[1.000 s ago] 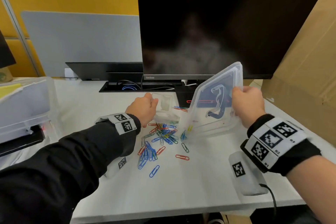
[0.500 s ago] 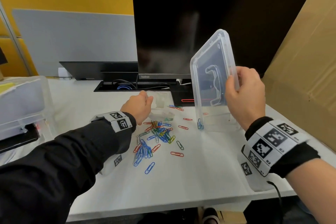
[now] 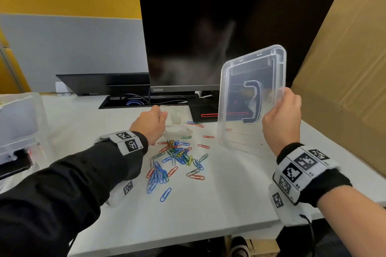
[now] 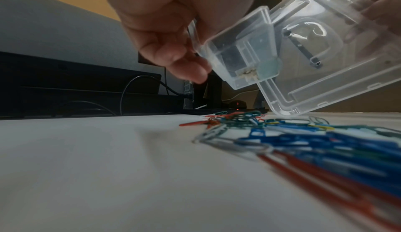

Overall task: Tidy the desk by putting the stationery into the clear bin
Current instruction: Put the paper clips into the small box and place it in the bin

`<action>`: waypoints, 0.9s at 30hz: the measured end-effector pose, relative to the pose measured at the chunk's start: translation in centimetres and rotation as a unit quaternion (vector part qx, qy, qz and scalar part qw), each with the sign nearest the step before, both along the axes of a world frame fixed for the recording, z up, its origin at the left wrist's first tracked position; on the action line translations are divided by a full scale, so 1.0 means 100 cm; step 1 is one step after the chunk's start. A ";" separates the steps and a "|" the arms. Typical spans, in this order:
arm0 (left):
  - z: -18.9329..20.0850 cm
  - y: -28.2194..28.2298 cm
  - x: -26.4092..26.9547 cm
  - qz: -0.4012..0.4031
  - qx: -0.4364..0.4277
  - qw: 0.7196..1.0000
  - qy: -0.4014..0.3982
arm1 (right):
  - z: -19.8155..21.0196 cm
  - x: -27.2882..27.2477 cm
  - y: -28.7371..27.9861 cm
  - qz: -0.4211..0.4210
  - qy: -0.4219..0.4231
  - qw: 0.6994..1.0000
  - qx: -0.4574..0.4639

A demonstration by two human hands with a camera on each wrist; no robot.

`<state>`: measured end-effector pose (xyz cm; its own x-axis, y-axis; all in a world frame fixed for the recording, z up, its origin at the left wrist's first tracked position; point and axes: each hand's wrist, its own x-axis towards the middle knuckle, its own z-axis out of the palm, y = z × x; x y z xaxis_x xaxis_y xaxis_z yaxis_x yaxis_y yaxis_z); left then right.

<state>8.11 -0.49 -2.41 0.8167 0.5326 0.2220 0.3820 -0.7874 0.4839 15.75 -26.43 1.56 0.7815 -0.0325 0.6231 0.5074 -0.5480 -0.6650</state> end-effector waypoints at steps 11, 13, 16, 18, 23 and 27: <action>-0.001 0.000 0.001 0.004 -0.003 1.000 -0.004 | -0.030 0.051 -0.037 -0.070 0.218 0.913 0.338; -0.001 0.000 0.001 0.002 -0.004 1.000 -0.005 | -0.039 0.061 -0.048 -0.099 0.242 0.892 0.370; 0.000 -0.001 0.000 0.004 -0.003 1.000 -0.003 | -0.058 0.079 -0.061 -0.156 0.268 0.890 0.335; 0.000 -0.001 0.000 0.005 -0.006 1.000 0.000 | -0.064 0.084 -0.060 -0.172 0.284 0.888 0.320; 0.000 -0.001 -0.001 0.002 -0.013 1.000 0.002 | -0.049 0.064 -0.062 -0.140 0.418 0.891 0.106; 0.001 -0.003 -0.003 -0.007 -0.017 1.000 -0.003 | -0.042 0.059 -0.065 -0.170 0.410 0.896 -0.023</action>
<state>7.83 -0.77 -2.28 0.8229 0.5285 0.2085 0.3686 -0.7759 0.5120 21.63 -32.92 -2.61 0.9268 -0.3445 -0.1493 -0.3429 -0.6148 -0.7102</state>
